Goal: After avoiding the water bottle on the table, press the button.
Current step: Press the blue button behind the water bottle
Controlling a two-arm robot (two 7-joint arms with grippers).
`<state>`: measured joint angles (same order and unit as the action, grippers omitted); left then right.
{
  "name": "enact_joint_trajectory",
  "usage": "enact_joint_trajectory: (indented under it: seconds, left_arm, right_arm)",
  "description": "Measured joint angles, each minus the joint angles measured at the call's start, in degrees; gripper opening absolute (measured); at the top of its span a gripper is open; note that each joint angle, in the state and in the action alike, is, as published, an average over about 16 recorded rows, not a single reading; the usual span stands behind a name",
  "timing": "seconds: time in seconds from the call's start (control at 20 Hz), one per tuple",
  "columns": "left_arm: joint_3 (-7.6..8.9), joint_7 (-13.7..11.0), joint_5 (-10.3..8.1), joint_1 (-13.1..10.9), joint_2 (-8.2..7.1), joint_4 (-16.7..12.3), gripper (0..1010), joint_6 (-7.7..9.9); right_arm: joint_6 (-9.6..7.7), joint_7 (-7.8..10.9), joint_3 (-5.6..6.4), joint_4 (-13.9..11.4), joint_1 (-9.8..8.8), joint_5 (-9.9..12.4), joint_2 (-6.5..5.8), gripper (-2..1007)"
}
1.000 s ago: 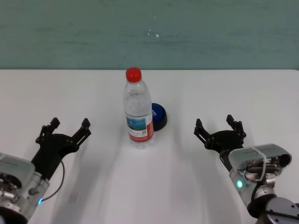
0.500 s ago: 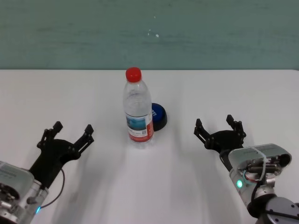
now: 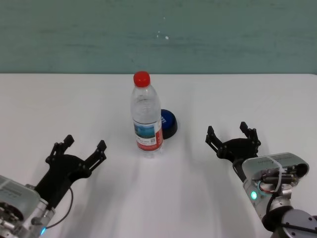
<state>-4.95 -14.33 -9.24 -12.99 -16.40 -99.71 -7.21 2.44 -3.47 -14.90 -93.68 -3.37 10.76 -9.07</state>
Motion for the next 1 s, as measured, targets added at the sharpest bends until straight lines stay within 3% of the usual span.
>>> enact_joint_trajectory:
  seconds: [1.0]
  left_arm:
    - [-3.56, 0.7, 2.75, 1.5, 1.19, 0.8, 1010, -0.82]
  right_arm:
    - [0.0, 0.0, 0.0, 0.0, 0.0, 0.0, 0.0, 1004]
